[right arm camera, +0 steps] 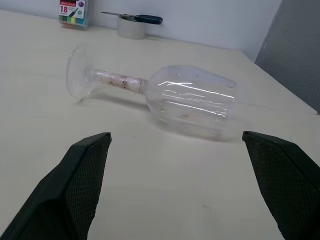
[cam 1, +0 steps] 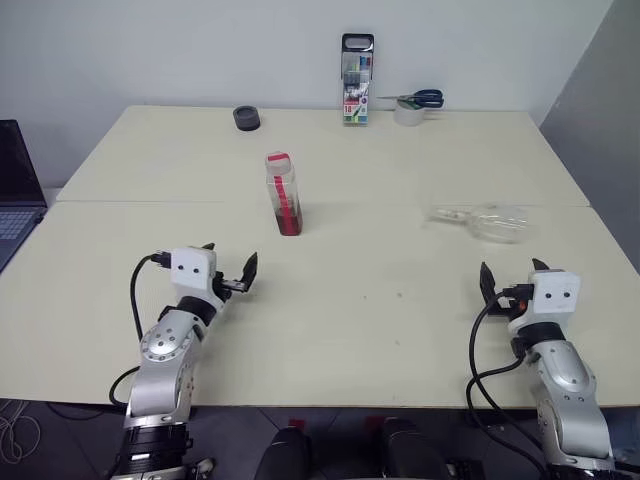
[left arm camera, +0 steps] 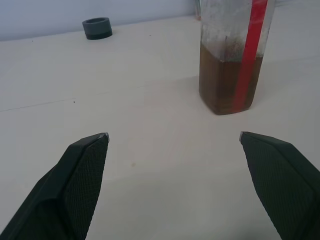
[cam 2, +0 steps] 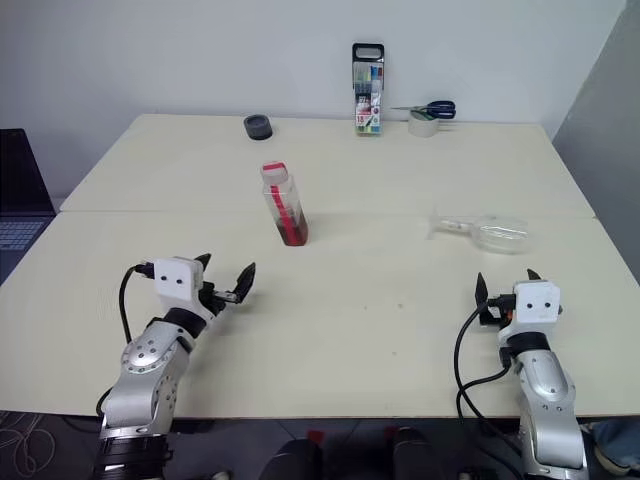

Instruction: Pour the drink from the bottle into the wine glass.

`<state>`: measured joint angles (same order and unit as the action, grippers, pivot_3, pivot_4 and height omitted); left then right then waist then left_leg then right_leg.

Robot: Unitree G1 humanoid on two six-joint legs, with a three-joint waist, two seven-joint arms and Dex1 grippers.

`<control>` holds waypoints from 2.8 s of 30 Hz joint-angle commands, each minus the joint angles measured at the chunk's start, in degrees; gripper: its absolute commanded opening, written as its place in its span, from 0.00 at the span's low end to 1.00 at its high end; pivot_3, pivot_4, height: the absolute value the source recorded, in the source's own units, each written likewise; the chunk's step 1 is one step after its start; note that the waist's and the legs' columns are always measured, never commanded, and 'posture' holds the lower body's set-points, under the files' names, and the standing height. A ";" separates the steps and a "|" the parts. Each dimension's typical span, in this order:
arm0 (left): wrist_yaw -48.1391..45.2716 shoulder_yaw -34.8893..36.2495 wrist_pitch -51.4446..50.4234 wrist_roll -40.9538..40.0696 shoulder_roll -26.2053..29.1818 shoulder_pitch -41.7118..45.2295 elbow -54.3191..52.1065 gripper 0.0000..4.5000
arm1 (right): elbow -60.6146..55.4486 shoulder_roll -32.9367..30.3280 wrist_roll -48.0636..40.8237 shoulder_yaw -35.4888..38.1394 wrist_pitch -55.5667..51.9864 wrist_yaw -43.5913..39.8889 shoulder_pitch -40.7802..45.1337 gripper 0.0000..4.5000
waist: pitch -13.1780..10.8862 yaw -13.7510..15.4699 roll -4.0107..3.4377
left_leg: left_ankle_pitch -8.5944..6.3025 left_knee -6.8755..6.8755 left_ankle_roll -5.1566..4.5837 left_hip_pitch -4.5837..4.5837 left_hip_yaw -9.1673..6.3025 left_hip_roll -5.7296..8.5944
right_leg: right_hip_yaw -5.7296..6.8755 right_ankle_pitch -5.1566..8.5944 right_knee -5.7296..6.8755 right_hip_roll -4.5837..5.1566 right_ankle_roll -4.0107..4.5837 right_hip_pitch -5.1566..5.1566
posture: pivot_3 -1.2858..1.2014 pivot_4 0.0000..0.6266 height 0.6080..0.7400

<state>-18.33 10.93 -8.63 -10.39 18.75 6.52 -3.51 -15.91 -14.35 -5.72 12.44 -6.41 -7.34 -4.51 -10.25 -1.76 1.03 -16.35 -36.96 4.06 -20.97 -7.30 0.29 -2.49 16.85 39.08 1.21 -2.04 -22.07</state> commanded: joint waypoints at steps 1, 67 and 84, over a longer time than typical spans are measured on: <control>-0.28 0.05 2.94 0.11 0.04 0.65 -0.69 0.99 | -0.99 -0.42 -0.10 1.31 1.58 0.19 0.64 1.00 | 0.00 0.00 0.00 | 0.00 0.00 0.00 0.00 0.00 0.00 | 0.00 0.00 0.00 0.00 0.00 0.00 | 0.52 0.24 1.00; 10.05 -8.08 0.03 7.12 -9.60 22.42 13.74 0.99 | -16.65 -23.11 -28.68 -4.63 -24.22 -32.90 12.14 1.00 | -0.05 0.15 0.08 | 0.00 -0.06 0.00 -0.02 -0.08 0.07 | 0.09 -0.02 -0.11 0.03 -0.05 0.11 | 0.52 0.24 1.00; 16.18 -8.28 0.41 8.63 -12.55 33.28 23.05 0.99 | -17.03 -24.35 -32.82 -5.74 -29.03 -34.46 19.45 1.00 | -0.08 0.17 0.13 | 0.06 -0.05 0.10 -0.06 -0.06 0.08 | 0.09 -0.02 -0.13 0.04 -0.05 0.08 | 0.52 0.24 1.00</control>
<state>-2.89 2.70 -9.43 -2.47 6.42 38.18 20.18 -31.50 -38.31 -37.45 6.35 -35.69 -41.40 14.07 -10.33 -1.59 1.16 -16.28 -37.00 4.17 -21.03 -7.37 0.38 -2.40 16.83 38.96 1.25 -2.09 -21.99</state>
